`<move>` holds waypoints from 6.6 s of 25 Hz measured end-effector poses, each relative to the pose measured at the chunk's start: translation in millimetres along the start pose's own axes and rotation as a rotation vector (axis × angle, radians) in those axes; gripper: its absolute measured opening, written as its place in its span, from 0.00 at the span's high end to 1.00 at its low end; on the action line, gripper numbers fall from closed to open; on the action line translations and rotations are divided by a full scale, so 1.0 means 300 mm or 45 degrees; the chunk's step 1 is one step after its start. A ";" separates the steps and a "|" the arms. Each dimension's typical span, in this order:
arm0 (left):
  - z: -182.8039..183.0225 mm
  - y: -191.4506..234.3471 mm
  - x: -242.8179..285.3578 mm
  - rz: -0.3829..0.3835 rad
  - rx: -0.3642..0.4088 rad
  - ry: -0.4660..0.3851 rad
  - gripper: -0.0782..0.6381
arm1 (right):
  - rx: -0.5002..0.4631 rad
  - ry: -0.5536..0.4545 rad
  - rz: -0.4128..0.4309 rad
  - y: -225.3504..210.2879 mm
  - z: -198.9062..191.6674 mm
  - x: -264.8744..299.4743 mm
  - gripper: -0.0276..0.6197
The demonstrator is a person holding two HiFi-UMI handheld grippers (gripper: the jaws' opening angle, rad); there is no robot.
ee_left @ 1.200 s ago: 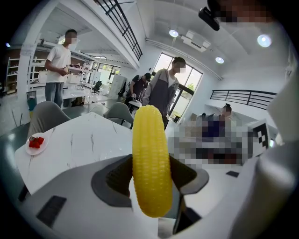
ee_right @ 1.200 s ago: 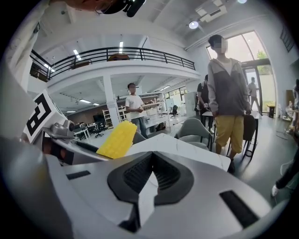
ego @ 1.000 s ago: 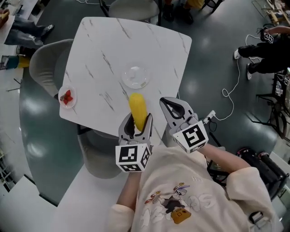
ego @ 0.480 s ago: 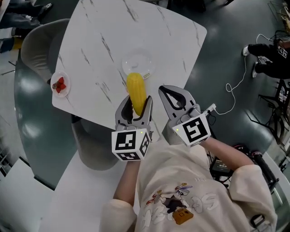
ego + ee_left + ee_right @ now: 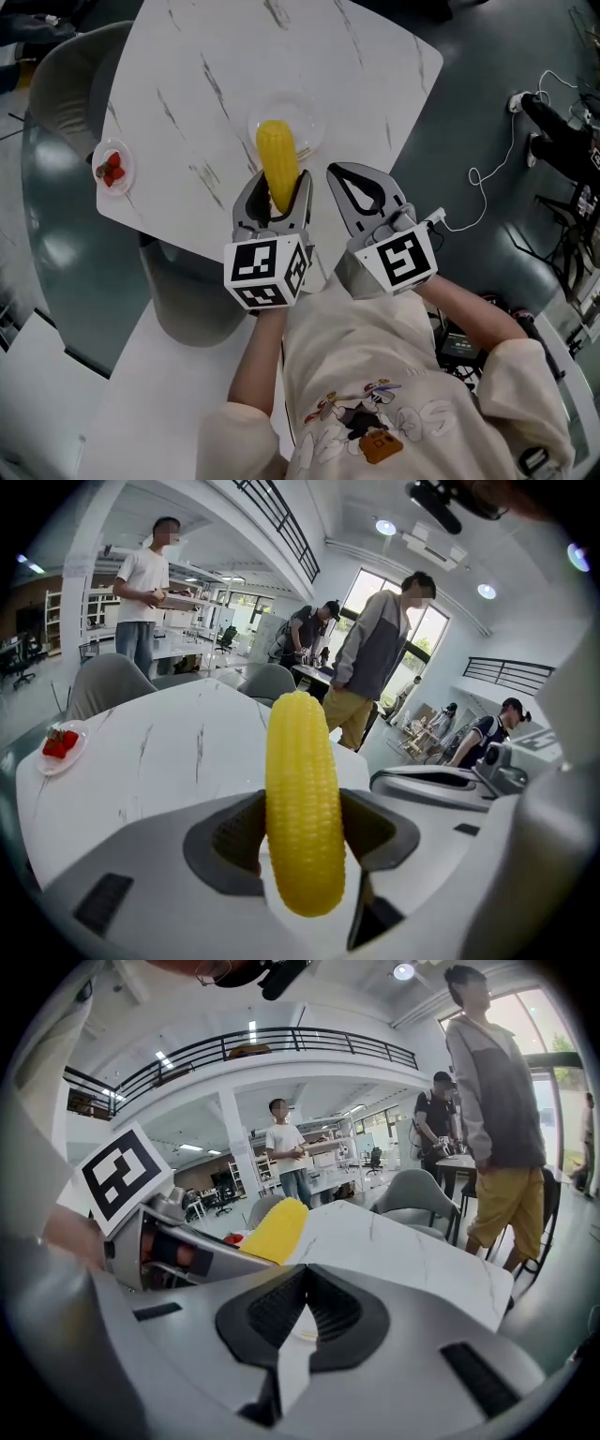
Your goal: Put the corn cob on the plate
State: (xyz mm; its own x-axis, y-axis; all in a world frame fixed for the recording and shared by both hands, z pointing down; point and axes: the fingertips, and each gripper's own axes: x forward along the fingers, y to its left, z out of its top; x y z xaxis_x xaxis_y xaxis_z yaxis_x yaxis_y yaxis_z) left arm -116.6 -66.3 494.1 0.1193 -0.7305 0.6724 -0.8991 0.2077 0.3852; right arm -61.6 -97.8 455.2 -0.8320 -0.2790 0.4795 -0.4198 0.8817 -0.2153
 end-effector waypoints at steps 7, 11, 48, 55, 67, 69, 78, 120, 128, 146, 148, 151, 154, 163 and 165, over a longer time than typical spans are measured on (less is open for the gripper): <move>-0.014 0.046 0.092 0.044 -0.025 0.046 0.54 | -0.024 0.020 0.023 -0.033 -0.021 0.074 0.97; -0.036 0.070 0.142 0.060 -0.047 0.078 0.54 | -0.028 0.019 0.032 -0.052 -0.035 0.119 0.97; -0.136 0.203 0.409 0.266 0.005 0.334 0.54 | 0.016 0.066 0.009 -0.228 -0.169 0.235 0.97; -0.127 0.204 0.419 0.299 0.046 0.347 0.54 | 0.024 0.070 0.009 -0.237 -0.175 0.223 0.97; -0.121 0.209 0.418 0.322 0.016 0.289 0.54 | 0.054 0.075 -0.020 -0.269 -0.198 0.201 0.97; -0.119 0.208 0.420 0.323 0.017 0.287 0.54 | 0.052 0.073 -0.023 -0.271 -0.198 0.195 0.97; -0.096 0.197 0.388 0.332 0.005 0.244 0.54 | 0.048 0.068 -0.050 -0.273 -0.198 0.172 0.97; -0.009 -0.053 -0.219 0.053 -0.082 -0.174 0.79 | -0.090 -0.171 -0.190 -0.007 0.137 -0.122 0.97; 0.019 -0.146 -0.377 0.002 -0.022 -0.219 0.79 | -0.051 -0.183 -0.140 0.082 0.198 -0.228 0.97; 0.129 -0.270 -0.672 -0.065 0.051 -0.388 0.79 | 0.061 -0.201 0.082 0.331 0.321 -0.412 0.97; 0.143 -0.283 -0.702 -0.068 0.065 -0.421 0.79 | 0.066 -0.237 0.073 0.349 0.333 -0.435 0.97; 0.147 -0.318 -0.744 -0.092 0.081 -0.457 0.79 | 0.043 -0.274 0.033 0.369 0.334 -0.486 0.97; 0.144 -0.342 -0.775 -0.104 0.103 -0.497 0.79 | 0.002 -0.300 0.009 0.387 0.332 -0.521 0.97; 0.102 -0.346 -0.812 -0.091 0.137 -0.502 0.88 | -0.066 -0.308 0.005 0.447 0.319 -0.562 0.97; 0.097 -0.343 -0.812 -0.091 0.141 -0.505 0.88 | -0.065 -0.308 0.003 0.449 0.316 -0.564 0.97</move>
State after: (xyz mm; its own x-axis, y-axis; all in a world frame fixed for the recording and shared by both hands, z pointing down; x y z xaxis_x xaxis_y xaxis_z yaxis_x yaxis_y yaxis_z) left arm -65.6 71.3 272.3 0.0309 -0.9389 0.3427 -0.9368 0.0923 0.3374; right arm -11.8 32.0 264.5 -0.8981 -0.3544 0.2603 -0.4039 0.8989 -0.1699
